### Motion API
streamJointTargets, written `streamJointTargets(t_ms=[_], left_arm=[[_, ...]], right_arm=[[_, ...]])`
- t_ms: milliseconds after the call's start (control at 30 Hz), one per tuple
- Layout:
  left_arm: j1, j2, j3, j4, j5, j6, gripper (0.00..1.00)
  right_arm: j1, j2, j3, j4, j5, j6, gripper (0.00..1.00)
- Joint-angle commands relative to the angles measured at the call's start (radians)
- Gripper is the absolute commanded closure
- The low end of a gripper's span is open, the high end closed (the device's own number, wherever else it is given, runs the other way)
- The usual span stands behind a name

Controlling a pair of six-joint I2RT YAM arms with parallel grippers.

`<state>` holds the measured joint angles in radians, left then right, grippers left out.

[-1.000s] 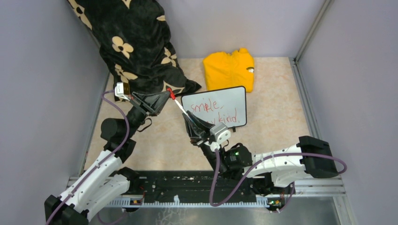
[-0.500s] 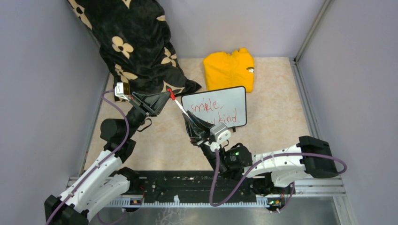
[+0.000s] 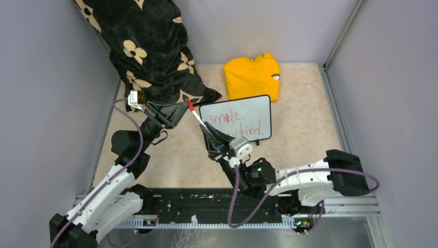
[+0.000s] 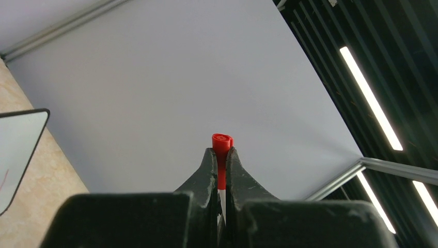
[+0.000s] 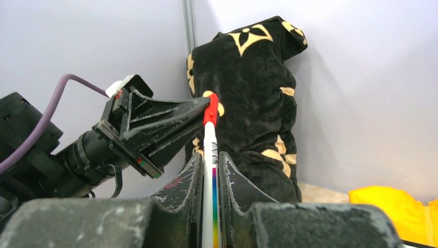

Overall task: Write a sentence on the whiteboard
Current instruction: Close the whiteboard marker at the center of the board.

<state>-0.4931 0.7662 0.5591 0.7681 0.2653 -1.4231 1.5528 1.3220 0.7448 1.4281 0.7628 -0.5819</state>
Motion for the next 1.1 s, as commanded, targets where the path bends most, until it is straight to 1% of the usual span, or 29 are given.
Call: streamJointTargets(t_ms=[0,367,467,533,567,767,1067], left_arm=[[-0.015,0.011,0.017,0.04,0.057,-0.016,1.0],[-0.031,0.011,0.019,0.046,0.058,-0.013,1.0],[-0.037,0.015,0.011,0.071,0.046,-0.025,1.0],[-0.041,0.021,0.004,0.09,0.033,-0.039,1.0],[-0.043,0.025,0.0,0.103,0.026,-0.048,1.0],[-0.053,0.054,0.01,0.137,0.016,-0.064,1.0],[-0.056,0.039,0.012,0.093,0.044,-0.026,1.0]], right_arm=[[0.008,0.032,0.082,0.075,-0.018,-0.027,1.0],[-0.016,0.08,0.113,0.102,-0.024,-0.038,1.0],[-0.032,0.112,0.113,0.192,-0.022,-0.064,1.0],[-0.038,0.154,0.122,0.281,-0.022,-0.114,1.0],[-0.039,0.175,0.135,0.291,-0.024,-0.136,1.0],[-0.063,0.236,0.188,0.293,-0.049,-0.131,1.0],[-0.082,0.255,0.219,0.292,-0.059,-0.136,1.0]])
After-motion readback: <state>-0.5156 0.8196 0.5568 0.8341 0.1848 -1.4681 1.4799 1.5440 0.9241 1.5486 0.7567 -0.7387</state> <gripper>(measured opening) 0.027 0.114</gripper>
